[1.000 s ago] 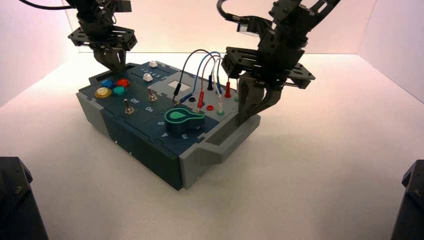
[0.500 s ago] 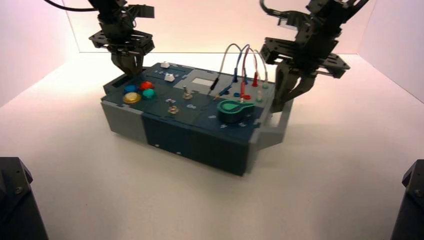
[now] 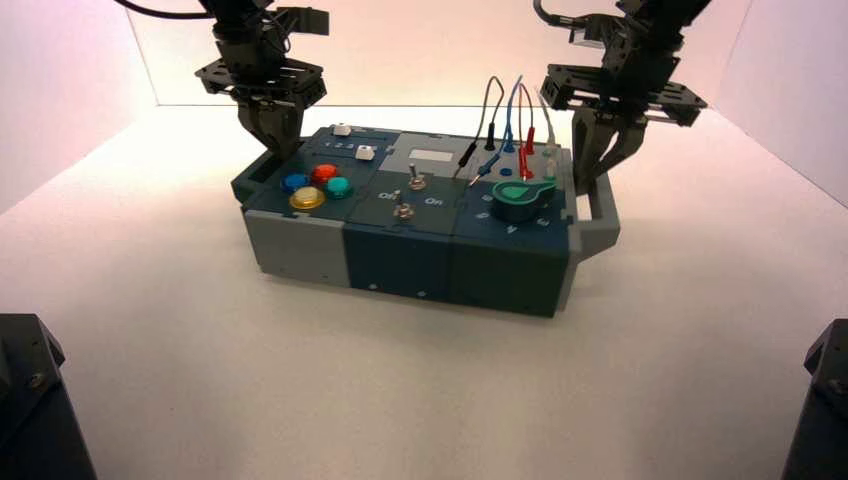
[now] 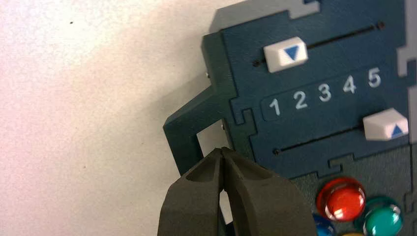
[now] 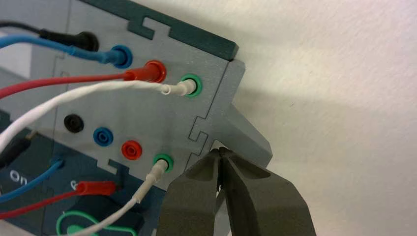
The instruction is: Move the bottom slider to position 5.
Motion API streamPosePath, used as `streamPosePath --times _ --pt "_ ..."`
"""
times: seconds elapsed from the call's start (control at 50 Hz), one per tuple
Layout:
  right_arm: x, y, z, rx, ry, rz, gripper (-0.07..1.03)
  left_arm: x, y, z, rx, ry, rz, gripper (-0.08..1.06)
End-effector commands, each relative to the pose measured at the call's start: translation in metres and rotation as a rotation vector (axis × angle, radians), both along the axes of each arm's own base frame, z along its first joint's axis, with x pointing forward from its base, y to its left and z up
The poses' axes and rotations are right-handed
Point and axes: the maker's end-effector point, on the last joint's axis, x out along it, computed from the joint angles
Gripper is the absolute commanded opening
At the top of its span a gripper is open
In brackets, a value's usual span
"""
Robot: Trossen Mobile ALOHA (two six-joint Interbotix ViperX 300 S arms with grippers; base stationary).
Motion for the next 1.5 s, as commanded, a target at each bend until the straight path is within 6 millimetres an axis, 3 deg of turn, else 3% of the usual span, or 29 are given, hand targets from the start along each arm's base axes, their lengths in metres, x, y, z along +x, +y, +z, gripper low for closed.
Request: streamPosePath --times 0.02,0.2,0.28,0.36,0.4,0.44,0.48,0.7,0.82,1.14,1.34,1.5 --pt "0.020 0.002 0.002 -0.001 -0.021 0.003 -0.02 -0.016 -0.032 0.003 -0.013 0.004 -0.086 -0.03" --pt "0.005 -0.002 0.002 -0.004 -0.003 0.002 -0.02 -0.017 -0.023 0.003 -0.008 0.009 -0.070 -0.03" --pt "0.000 -0.002 0.027 0.012 -0.048 0.003 -0.02 -0.004 -0.020 0.036 -0.040 -0.079 -0.047 -0.03" --pt "-0.001 -0.001 0.047 0.025 -0.083 0.006 -0.02 0.002 -0.023 0.060 -0.065 -0.140 -0.043 -0.03" --pt "0.000 -0.002 0.049 0.026 -0.089 0.007 -0.02 0.003 -0.023 0.063 -0.068 -0.147 -0.042 -0.03" --pt "0.001 -0.001 0.072 0.042 -0.143 0.010 -0.02 0.009 -0.027 0.089 -0.097 -0.207 -0.029 -0.03" --pt "0.004 0.000 0.081 0.047 -0.167 0.011 -0.02 0.012 -0.028 0.100 -0.109 -0.231 -0.023 -0.03" --pt "-0.003 0.010 0.128 0.087 -0.246 0.045 -0.02 0.006 -0.026 0.136 -0.137 -0.284 -0.019 -0.03" --pt "-0.012 0.030 0.143 0.126 -0.279 0.091 -0.02 0.000 -0.020 0.148 -0.143 -0.313 -0.015 -0.03" --pt "-0.031 0.075 0.145 0.184 -0.270 0.197 -0.02 -0.018 0.009 0.170 -0.164 -0.405 0.053 -0.03" --pt "-0.032 0.078 0.138 0.181 -0.271 0.203 -0.02 -0.028 0.036 0.175 -0.161 -0.453 0.125 -0.03" --pt "-0.032 0.075 0.135 0.179 -0.295 0.202 -0.02 -0.037 0.044 0.176 -0.167 -0.484 0.145 -0.03"
